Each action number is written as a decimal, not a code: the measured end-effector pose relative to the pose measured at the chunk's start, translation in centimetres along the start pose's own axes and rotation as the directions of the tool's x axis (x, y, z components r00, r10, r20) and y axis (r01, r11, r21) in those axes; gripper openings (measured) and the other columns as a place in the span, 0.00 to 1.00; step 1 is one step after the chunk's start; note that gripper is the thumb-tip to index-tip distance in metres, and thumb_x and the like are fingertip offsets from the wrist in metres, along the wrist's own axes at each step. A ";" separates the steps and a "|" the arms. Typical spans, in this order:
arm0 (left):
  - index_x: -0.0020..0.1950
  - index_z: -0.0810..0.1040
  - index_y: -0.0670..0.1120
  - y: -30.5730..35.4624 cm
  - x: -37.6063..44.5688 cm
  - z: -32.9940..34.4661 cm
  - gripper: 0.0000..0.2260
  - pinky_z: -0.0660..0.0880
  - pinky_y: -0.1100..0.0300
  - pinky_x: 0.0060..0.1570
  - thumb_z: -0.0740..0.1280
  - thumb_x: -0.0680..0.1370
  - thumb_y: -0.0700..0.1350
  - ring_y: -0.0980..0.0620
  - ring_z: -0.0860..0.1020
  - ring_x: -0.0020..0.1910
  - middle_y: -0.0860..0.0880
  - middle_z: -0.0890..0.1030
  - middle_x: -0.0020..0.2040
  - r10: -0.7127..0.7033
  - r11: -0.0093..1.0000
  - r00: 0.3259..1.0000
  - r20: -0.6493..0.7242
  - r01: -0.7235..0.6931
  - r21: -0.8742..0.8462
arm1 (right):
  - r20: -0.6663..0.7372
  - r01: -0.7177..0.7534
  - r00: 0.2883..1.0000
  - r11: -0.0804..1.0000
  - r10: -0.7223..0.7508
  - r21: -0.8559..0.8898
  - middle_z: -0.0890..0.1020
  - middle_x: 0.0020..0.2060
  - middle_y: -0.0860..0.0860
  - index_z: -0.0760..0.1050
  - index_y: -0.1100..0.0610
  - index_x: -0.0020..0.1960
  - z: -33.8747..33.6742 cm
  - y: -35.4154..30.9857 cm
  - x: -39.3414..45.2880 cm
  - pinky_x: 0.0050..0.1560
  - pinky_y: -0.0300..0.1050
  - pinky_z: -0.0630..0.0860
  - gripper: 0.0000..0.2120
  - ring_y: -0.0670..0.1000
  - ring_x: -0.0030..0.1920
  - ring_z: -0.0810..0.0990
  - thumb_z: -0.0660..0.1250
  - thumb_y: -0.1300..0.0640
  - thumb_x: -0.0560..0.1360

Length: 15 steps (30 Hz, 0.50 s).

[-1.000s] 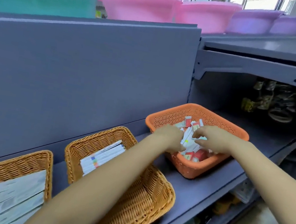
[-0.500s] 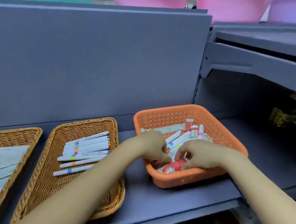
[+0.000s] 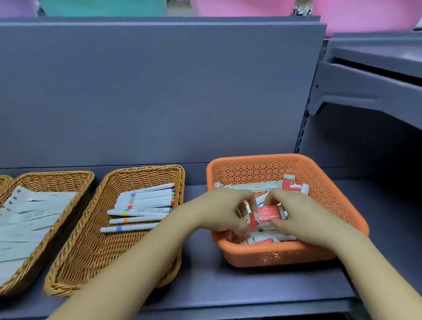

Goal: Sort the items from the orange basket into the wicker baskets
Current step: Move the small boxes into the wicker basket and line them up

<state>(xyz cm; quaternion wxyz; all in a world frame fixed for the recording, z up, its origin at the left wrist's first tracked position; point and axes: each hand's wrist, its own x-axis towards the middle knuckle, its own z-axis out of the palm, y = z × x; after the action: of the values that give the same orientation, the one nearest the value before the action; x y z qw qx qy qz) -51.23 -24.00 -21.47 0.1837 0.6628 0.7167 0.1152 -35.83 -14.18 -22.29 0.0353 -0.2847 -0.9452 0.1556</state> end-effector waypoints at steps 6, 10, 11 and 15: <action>0.57 0.77 0.53 -0.7 -2.4 -0.2 0.16 0.70 0.63 0.51 0.70 0.72 0.40 0.55 0.74 0.49 0.53 0.72 0.49 0.059 0.983 0.968 -0.246 -0.099 -0.154 | -0.227 0.088 0.974 0.955 -0.022 0.283 0.74 0.46 0.42 0.71 0.47 0.48 -0.5 -0.9 -1.6 0.40 0.35 0.72 0.12 0.47 0.41 0.77 0.67 0.63 0.72; 0.57 0.78 0.51 -2.0 -4.2 -0.6 0.18 0.72 0.66 0.52 0.70 0.70 0.36 0.57 0.73 0.52 0.57 0.74 0.50 0.056 0.965 0.921 -0.385 -0.149 -0.216 | -0.358 0.203 0.933 0.881 -0.042 0.427 0.74 0.49 0.41 0.75 0.45 0.49 -0.3 -2.5 -2.1 0.48 0.28 0.70 0.17 0.39 0.49 0.74 0.69 0.66 0.70; 0.57 0.78 0.51 -2.4 -4.7 -0.7 0.18 0.71 0.69 0.52 0.70 0.70 0.36 0.57 0.74 0.52 0.55 0.75 0.51 0.062 0.960 0.911 -0.409 -0.166 -0.225 | -0.370 0.221 0.929 0.844 -0.029 0.489 0.75 0.49 0.42 0.76 0.46 0.50 -0.2 -2.9 -2.2 0.49 0.29 0.72 0.18 0.39 0.48 0.75 0.69 0.68 0.70; 0.54 0.77 0.54 -3.4 -6.5 -1.0 0.17 0.69 0.75 0.50 0.71 0.71 0.36 0.61 0.74 0.51 0.52 0.77 0.53 0.060 0.932 0.873 -0.483 -0.222 -0.286 | -0.325 0.266 0.946 0.572 0.001 0.776 0.80 0.47 0.47 0.77 0.49 0.51 0.9 -4.8 -1.9 0.51 0.38 0.78 0.19 0.46 0.45 0.81 0.71 0.71 0.69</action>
<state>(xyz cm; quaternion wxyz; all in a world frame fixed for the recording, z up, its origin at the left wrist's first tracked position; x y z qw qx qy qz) -54.40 -30.66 -21.22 0.1060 0.6259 0.6589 0.4037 -36.90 -19.32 -21.61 0.3107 -0.1841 -0.7720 0.5231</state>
